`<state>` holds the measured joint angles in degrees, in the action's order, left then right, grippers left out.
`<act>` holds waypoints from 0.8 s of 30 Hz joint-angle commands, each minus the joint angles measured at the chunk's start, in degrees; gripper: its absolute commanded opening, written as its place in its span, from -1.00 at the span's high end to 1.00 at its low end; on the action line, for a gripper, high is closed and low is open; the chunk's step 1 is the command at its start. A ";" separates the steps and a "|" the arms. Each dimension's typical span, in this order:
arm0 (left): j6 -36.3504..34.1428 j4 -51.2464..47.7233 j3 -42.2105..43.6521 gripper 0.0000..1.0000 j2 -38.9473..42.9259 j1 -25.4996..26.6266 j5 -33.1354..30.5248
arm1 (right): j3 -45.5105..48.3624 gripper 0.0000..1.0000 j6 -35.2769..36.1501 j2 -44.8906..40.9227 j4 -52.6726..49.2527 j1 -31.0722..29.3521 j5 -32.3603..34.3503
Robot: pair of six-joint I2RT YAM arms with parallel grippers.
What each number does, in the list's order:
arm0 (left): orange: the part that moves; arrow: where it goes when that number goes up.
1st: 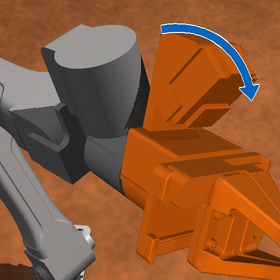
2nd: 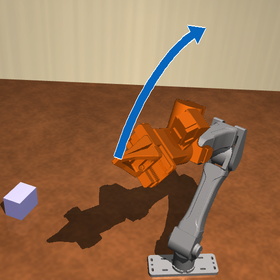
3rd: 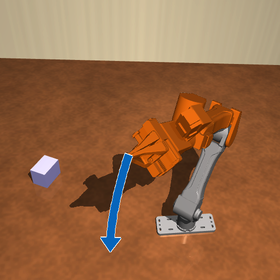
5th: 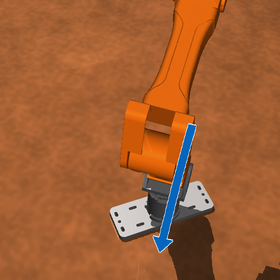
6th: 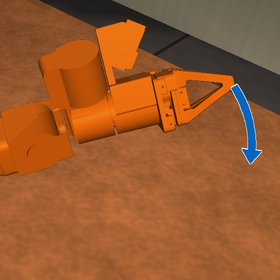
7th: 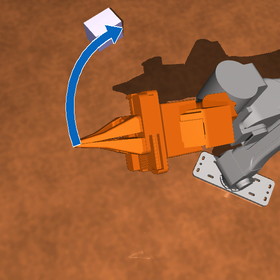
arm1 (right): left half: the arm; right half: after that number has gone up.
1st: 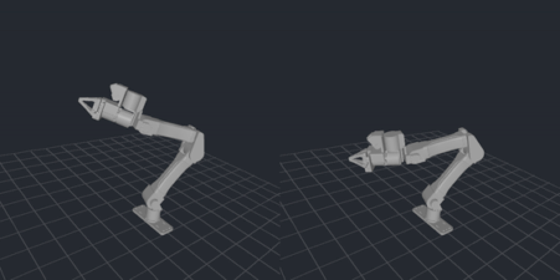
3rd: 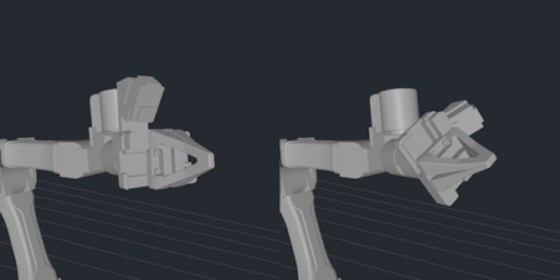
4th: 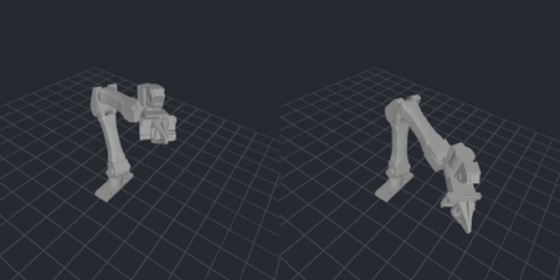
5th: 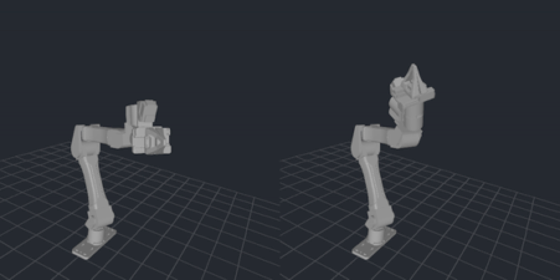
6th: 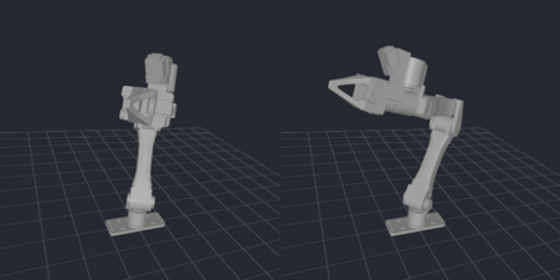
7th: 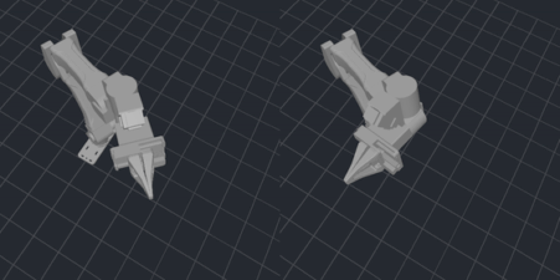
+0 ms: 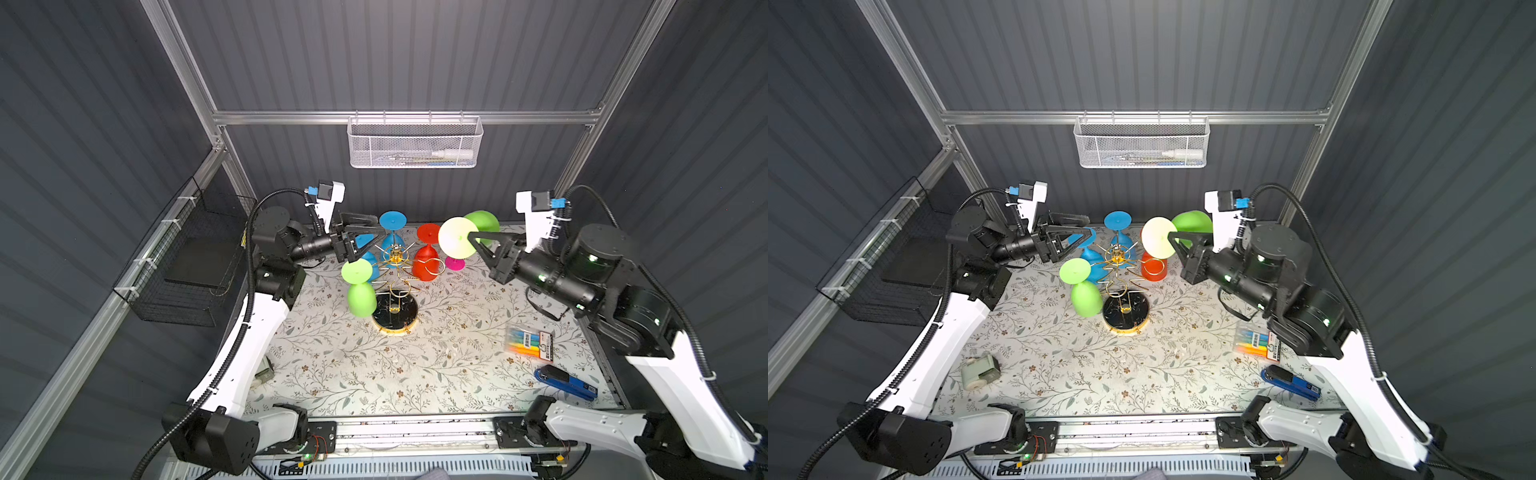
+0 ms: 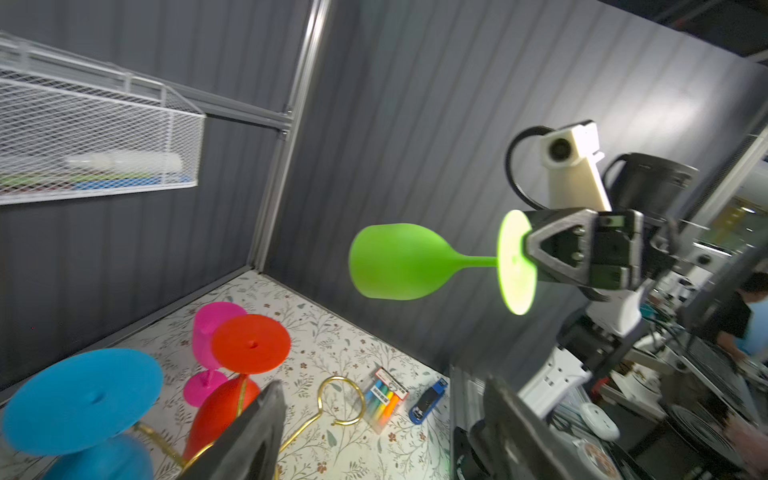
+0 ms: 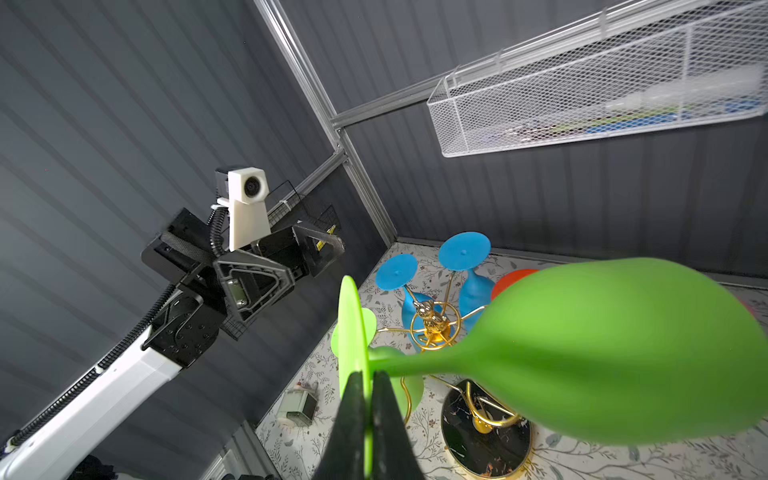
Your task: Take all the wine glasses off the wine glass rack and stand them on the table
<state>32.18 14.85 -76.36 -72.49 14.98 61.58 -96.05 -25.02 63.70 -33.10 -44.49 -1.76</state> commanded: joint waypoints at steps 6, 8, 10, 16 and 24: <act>5.43 7.39 -4.13 -0.49 -2.28 2.74 11.24 | -6.11 1.00 5.34 7.03 3.24 1.81 -9.42; 5.35 7.24 -4.12 -0.49 -2.86 3.20 11.32 | -6.57 1.00 5.09 7.82 4.09 2.08 -11.02; 5.25 6.93 -6.19 -0.49 -3.55 3.60 11.20 | -6.69 1.00 4.87 8.49 5.08 2.17 -12.46; 5.07 6.87 -6.96 -0.49 -5.07 4.61 10.92 | -6.34 1.00 4.03 9.98 7.75 2.28 -15.72; 4.86 6.83 -8.01 -0.40 -6.23 6.46 11.43 | -6.23 1.00 2.70 12.30 10.25 2.30 -18.80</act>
<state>36.69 20.64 -81.91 -78.32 20.73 71.46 -101.27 -21.82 75.26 -26.00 -42.35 -17.04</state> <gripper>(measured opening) 0.709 0.058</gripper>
